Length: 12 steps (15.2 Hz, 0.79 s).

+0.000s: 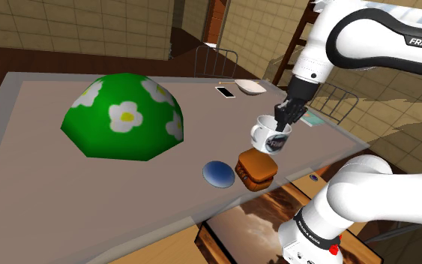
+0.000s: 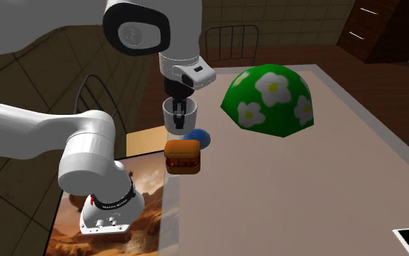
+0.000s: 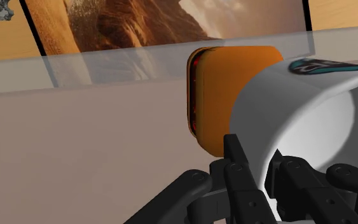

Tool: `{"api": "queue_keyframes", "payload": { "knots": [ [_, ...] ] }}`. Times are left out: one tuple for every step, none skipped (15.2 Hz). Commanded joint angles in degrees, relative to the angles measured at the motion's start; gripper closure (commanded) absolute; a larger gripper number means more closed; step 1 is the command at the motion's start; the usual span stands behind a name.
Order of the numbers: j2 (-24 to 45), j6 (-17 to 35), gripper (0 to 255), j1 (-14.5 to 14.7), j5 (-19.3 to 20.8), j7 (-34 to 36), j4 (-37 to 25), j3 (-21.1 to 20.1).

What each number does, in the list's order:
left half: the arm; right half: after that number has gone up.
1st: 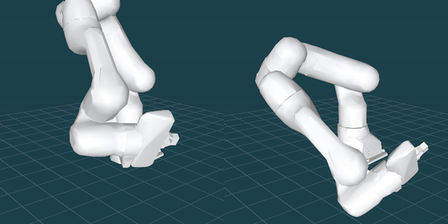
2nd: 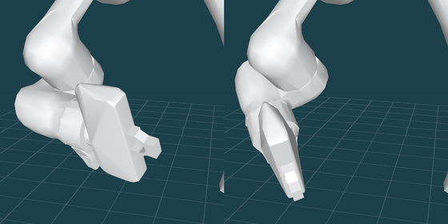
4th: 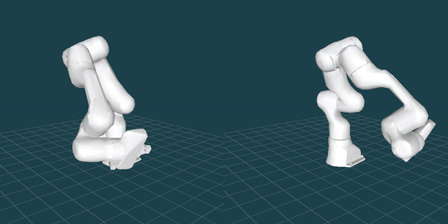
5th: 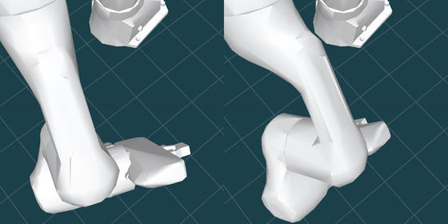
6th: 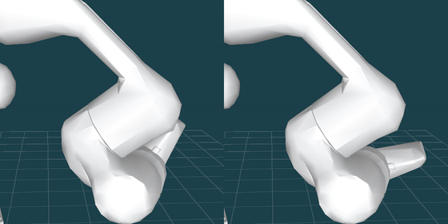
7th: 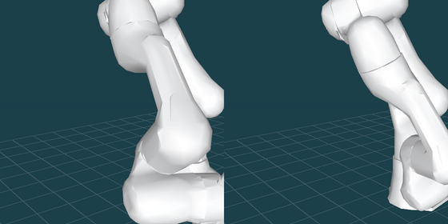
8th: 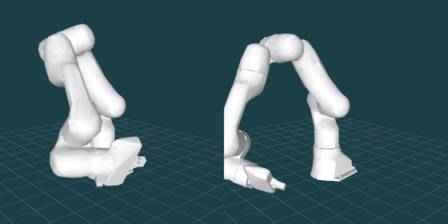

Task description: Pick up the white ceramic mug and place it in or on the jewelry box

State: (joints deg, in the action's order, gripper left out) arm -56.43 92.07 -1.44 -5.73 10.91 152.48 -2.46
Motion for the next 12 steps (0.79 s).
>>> {"api": "queue_keyframes", "payload": {
  "knots": [
    [-2.5, 0.9, 255, 0.3, -0.2, 0.0, 1.6, -0.4],
    [-2.6, 1.6, 255, 0.3, -0.2, 0.0, 2.4, -0.4],
    [-2.7, 2.3, 255, 0.3, -0.3, -0.1, 3.2, -0.5],
    [-2.8, 3.0, 255, 0.3, -0.3, -0.1, 4.0, -0.5],
    [-2.9, 3.8, 255, 0.3, -0.4, -0.2, 4.8, -0.5],
    [-3.0, 4.5, 255, 0.4, -0.4, -0.2, 5.6, -0.6],
    [-3.1, 5.2, 255, 0.4, -0.5, -0.3, 6.4, -0.6],
    [-3.1, 5.9, 255, 0.4, -0.5, -0.3, 7.2, -0.7],
    [-3.2, 6.7, 255, 0.4, -0.6, -0.4, 8.0, -0.7],
    [-3.2, 7.5, 255, 0.5, -0.7, -0.4, 8.8, -0.8],
    [-3.2, 8.2, 255, 0.5, -0.7, -0.4, 9.5, -0.9],
    [-3.1, 9.0, 255, 0.5, -0.8, -0.5, 10.3, -0.9]
  ]
}}
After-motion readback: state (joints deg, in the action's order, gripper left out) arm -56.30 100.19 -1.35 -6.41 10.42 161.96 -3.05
